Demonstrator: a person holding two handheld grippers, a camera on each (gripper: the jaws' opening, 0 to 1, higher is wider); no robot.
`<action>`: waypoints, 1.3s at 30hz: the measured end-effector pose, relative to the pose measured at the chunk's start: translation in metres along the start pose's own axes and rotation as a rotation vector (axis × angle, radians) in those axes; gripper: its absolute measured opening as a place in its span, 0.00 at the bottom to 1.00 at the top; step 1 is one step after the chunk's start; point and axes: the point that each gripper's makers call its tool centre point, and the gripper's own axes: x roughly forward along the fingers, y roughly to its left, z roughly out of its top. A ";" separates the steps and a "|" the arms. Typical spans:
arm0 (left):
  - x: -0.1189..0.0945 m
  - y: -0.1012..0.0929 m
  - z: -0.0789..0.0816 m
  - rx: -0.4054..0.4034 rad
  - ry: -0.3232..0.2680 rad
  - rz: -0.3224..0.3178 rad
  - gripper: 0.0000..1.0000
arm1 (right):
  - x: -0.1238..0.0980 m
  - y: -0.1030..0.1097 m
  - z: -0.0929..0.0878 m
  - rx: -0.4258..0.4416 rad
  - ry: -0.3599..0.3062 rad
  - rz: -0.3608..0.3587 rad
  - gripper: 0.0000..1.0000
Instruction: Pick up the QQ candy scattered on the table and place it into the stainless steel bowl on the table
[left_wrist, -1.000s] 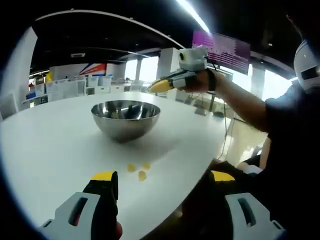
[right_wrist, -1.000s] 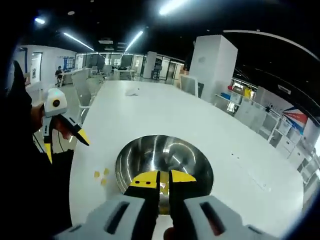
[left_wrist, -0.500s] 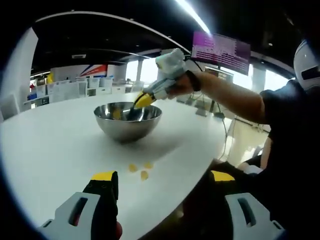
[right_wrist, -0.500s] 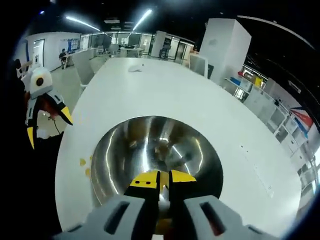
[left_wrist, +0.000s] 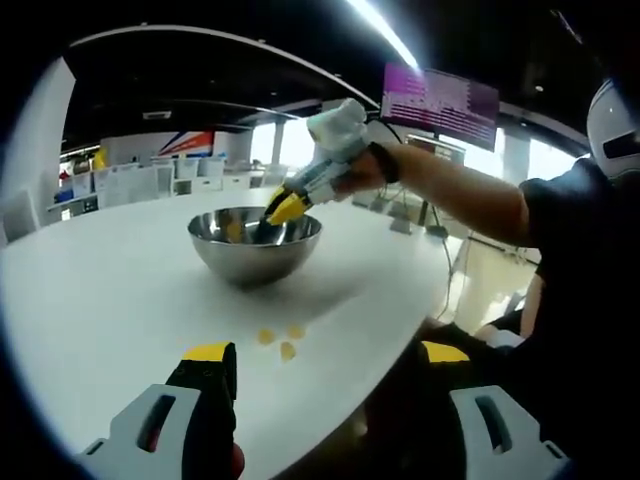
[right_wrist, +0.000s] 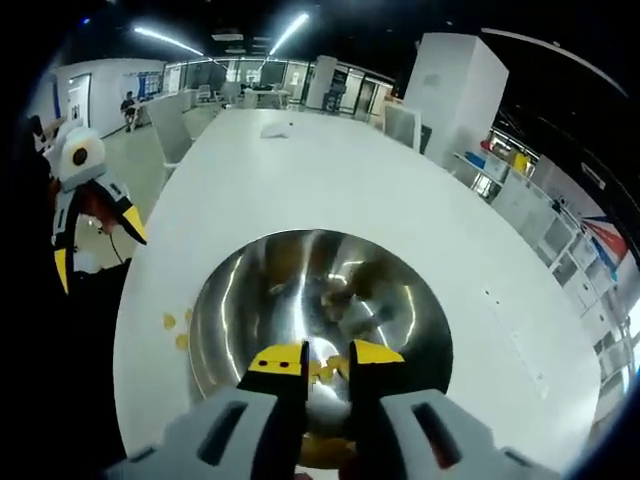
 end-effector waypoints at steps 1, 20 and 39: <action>0.000 0.000 0.000 0.000 -0.001 0.000 0.73 | -0.001 0.001 0.000 -0.001 -0.001 0.001 0.17; -0.003 -0.004 -0.003 -0.004 -0.005 0.001 0.73 | -0.077 0.020 0.015 0.055 -0.200 -0.111 0.17; 0.008 -0.008 -0.001 0.002 0.000 -0.020 0.73 | -0.150 0.068 -0.029 0.204 -0.417 -0.250 0.17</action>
